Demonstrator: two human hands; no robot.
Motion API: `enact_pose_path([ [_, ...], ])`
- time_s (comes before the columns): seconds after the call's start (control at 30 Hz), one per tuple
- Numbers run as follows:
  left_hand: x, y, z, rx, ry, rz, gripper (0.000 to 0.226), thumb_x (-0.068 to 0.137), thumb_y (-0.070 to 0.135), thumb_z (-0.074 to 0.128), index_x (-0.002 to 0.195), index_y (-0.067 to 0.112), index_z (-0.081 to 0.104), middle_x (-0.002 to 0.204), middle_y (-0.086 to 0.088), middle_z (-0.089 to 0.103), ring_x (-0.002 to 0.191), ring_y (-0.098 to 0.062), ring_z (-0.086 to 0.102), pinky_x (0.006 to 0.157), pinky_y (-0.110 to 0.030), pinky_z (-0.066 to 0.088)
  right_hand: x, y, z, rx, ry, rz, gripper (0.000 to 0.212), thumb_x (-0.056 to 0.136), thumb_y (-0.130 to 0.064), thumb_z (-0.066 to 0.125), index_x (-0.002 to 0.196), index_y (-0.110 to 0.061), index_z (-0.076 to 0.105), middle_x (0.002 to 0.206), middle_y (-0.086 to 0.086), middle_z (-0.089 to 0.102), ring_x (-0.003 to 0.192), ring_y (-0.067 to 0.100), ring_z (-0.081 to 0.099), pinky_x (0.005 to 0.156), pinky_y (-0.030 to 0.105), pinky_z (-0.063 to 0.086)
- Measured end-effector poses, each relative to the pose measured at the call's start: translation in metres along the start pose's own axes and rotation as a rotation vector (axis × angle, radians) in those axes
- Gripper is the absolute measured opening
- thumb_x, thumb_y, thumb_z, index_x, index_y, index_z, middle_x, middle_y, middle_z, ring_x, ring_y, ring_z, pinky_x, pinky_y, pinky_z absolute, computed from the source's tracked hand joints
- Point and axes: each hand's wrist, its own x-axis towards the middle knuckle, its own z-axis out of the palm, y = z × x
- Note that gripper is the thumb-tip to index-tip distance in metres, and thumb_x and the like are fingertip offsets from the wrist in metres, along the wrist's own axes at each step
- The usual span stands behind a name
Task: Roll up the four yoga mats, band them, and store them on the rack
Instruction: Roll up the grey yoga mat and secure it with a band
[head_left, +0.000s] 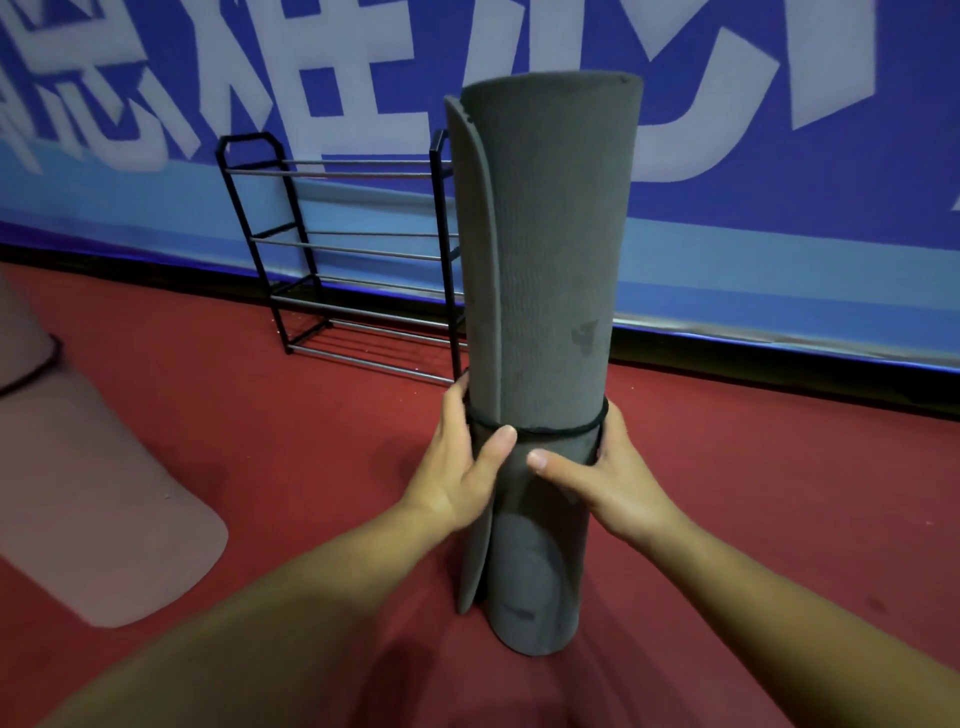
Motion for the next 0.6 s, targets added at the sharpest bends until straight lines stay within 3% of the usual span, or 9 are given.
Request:
enact_pose_path([
  [0.1,0.009,0.003,0.002,-0.056,0.042,0.038,0.105,0.079,0.085,0.049,0.147,0.009,0.028,0.145,-0.005,0.047,0.135,-0.012,0.046,0.111,-0.036,0.040,0.010,-0.008,-0.003,0.017,0.057,-0.005,0.143,0.053,-0.062,0.087,0.161,-0.030,0.000,0.156,-0.013,0.039,0.140,-0.001,0.043,0.119,0.034,0.037],
  [0.13,0.009,0.004,0.007,-0.085,0.062,0.053,0.106,0.080,0.085,0.048,0.149,0.008,0.028,0.148,-0.006,0.045,0.139,-0.013,0.044,0.113,-0.036,0.038,0.015,-0.010,-0.005,0.024,0.089,-0.018,0.143,0.054,-0.064,0.086,0.162,-0.032,-0.002,0.157,-0.012,0.039,0.139,0.000,0.044,0.118,0.034,0.038],
  [0.2,0.006,0.003,0.023,-0.123,0.134,0.049,0.096,0.088,0.075,0.045,0.155,0.009,0.025,0.154,-0.006,0.040,0.144,-0.015,0.039,0.117,-0.038,0.034,0.019,-0.008,-0.004,0.003,0.113,-0.055,0.124,0.061,-0.064,0.083,0.160,-0.031,0.017,0.149,-0.017,0.049,0.134,-0.002,0.050,0.113,0.033,0.042],
  [0.3,-0.002,-0.002,0.045,-0.188,0.299,-0.025,0.077,0.094,0.057,0.039,0.154,0.010,0.028,0.153,-0.004,0.044,0.140,-0.011,0.044,0.114,-0.038,0.037,0.012,0.011,0.002,-0.028,0.104,-0.053,0.106,0.065,-0.063,0.083,0.151,-0.030,0.032,0.138,-0.023,0.057,0.127,-0.007,0.053,0.102,0.018,0.047],
  [0.37,-0.006,-0.009,0.049,-0.195,0.334,-0.011,0.072,0.094,0.051,0.040,0.151,0.008,0.032,0.149,-0.007,0.048,0.136,-0.014,0.048,0.110,-0.034,0.040,0.003,0.027,0.004,-0.028,0.107,-0.031,0.108,0.060,-0.066,0.082,0.149,-0.029,0.032,0.136,-0.024,0.056,0.124,-0.012,0.054,0.100,0.017,0.048],
  [0.43,-0.011,-0.018,0.049,-0.207,0.309,0.024,0.070,0.093,0.045,0.043,0.149,0.005,0.033,0.146,-0.008,0.050,0.135,-0.015,0.049,0.108,-0.028,0.040,-0.003,0.033,0.005,-0.005,0.118,-0.011,0.114,0.059,-0.067,0.082,0.152,-0.026,0.029,0.140,-0.021,0.054,0.125,-0.011,0.053,0.108,0.027,0.048],
  [0.5,-0.016,-0.024,0.048,-0.230,0.293,0.052,0.072,0.093,0.043,0.047,0.150,0.002,0.030,0.148,-0.003,0.048,0.137,-0.012,0.046,0.109,-0.023,0.037,-0.004,0.032,0.005,0.013,0.127,-0.021,0.128,0.060,-0.063,0.083,0.160,-0.023,0.014,0.151,-0.017,0.046,0.134,-0.009,0.046,0.115,0.030,0.041],
  [0.6,-0.022,-0.030,0.052,-0.226,0.240,0.076,0.088,0.093,0.061,0.051,0.156,0.009,0.020,0.156,0.006,0.041,0.143,-0.012,0.040,0.115,-0.029,0.035,-0.007,0.037,0.004,0.041,0.127,-0.018,0.125,0.065,-0.058,0.084,0.161,-0.027,0.009,0.152,-0.022,0.044,0.137,-0.008,0.044,0.115,0.029,0.039],
])
